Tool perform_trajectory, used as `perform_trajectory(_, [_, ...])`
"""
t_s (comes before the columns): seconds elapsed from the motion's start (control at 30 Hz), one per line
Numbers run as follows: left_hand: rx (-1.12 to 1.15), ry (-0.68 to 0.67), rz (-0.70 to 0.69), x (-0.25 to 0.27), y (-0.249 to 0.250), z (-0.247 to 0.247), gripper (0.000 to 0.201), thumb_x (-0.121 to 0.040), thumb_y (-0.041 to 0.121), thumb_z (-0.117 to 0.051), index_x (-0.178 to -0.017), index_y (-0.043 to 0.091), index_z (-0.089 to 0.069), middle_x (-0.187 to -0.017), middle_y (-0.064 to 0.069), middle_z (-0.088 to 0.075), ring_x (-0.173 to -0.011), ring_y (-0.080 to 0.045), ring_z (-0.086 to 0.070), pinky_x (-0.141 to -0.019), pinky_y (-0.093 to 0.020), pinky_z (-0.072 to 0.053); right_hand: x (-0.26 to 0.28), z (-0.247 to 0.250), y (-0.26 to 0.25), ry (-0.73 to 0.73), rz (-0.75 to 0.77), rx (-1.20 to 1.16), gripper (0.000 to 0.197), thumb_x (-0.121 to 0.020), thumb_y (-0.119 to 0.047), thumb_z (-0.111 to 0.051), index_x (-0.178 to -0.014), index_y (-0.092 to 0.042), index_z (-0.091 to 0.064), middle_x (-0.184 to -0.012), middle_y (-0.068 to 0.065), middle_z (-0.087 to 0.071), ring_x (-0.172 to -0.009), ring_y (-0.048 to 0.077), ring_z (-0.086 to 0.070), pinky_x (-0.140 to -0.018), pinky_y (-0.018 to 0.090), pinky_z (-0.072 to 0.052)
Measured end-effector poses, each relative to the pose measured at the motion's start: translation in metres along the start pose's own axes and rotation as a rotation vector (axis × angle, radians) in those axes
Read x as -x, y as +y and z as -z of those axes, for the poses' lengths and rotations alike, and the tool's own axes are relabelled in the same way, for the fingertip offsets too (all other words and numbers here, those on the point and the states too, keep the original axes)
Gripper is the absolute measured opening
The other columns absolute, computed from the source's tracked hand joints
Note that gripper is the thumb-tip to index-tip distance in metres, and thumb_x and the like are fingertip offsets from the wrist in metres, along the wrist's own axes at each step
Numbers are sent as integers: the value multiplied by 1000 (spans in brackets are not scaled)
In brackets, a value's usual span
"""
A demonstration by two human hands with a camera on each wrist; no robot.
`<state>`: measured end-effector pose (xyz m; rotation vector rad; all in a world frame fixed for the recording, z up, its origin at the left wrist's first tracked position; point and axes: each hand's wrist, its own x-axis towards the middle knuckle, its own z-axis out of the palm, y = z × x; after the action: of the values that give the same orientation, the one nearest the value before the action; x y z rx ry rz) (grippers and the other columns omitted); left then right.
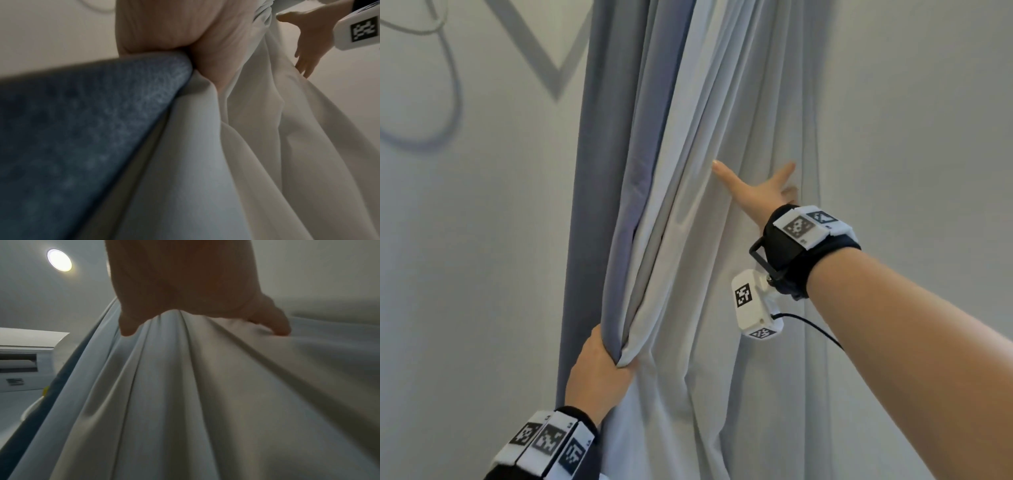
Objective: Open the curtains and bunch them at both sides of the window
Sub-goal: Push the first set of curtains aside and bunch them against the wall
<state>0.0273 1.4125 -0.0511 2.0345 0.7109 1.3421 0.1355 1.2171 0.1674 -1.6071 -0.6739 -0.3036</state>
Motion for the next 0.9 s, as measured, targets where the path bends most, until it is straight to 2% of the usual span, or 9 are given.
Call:
perform_trajectory(0.1, [-16,33,-5,-8,-7,0,41,-68,32,-74,-99,30,-47,-87,7,-61,-75,-15,-57,-57,-27,-41,-3,-34,-3,-145,24,-51,155,-20,-95,-50,-140,-39,30,-160,9,13,-148,35,-5,-113,62,-13])
perform_trajectory(0.2, [-58,92,-35,-13,-15,5,36,-68,33,-73,-89,32,-44,-81,7,-58,-72,-12,-56,-56,-23,-38,0,-74,-15,-249,56,-73,156,-14,-95,-49,-137,-43,32,-160,8,15,-146,41,-8,-111,60,-18])
perform_trajectory(0.33, [-102,146,-32,-23,-30,18,35,-70,34,-72,-90,26,-45,-77,10,-55,-67,-1,-51,-51,-16,-34,-1,-111,-26,-301,99,-123,153,-19,-92,-54,-135,-46,35,-158,8,19,-145,42,-8,-112,61,-23])
perform_trajectory(0.43, [-153,145,-17,-34,-42,30,42,-70,38,-71,-99,28,-42,-79,16,-51,-68,-5,-51,-52,-16,-34,-7,-130,-26,-240,179,-180,144,-35,-86,-63,-135,-47,34,-156,11,25,-146,39,7,-115,59,-8])
perform_trajectory(0.53, [-174,146,-2,-51,-54,37,46,-70,39,-71,-105,27,-44,-83,14,-54,-72,-12,-53,-54,-19,-36,-16,-149,-30,-212,284,-227,137,-42,-82,-66,-134,-51,31,-155,11,31,-145,38,16,-113,59,-1])
perform_trajectory(0.67, [-152,120,-1,-79,-68,34,42,-71,33,-71,-103,21,-46,-94,-2,-60,-79,-19,-57,-61,-28,-41,-30,-182,-35,-270,343,-210,134,-38,-87,-60,-128,-58,34,-152,9,38,-145,41,17,-113,59,-1])
perform_trajectory(0.77, [-125,89,1,-96,-75,28,42,-73,31,-71,-103,22,-44,-99,-4,-58,-81,-19,-57,-64,-28,-43,-45,-208,-39,-245,328,-143,135,-31,-91,-55,-127,-58,34,-154,7,35,-146,41,6,-115,53,-6])
perform_trajectory(0.83, [-114,59,3,-103,-75,26,45,-74,31,-71,-106,23,-42,-102,-4,-57,-84,-20,-56,-68,-29,-44,-56,-224,-43,-234,302,-87,142,-27,-92,-54,-137,-53,25,-155,4,32,-147,39,-1,-117,50,-10])
perform_trajectory(0.9, [-112,21,-2,-108,-73,27,47,-73,32,-71,-109,22,-41,-103,-2,-54,-89,-21,-56,-73,-31,-47,-66,-237,-47,-240,265,-19,146,-26,-90,-56,-148,-42,9,-156,2,28,-147,37,-5,-119,49,-15])
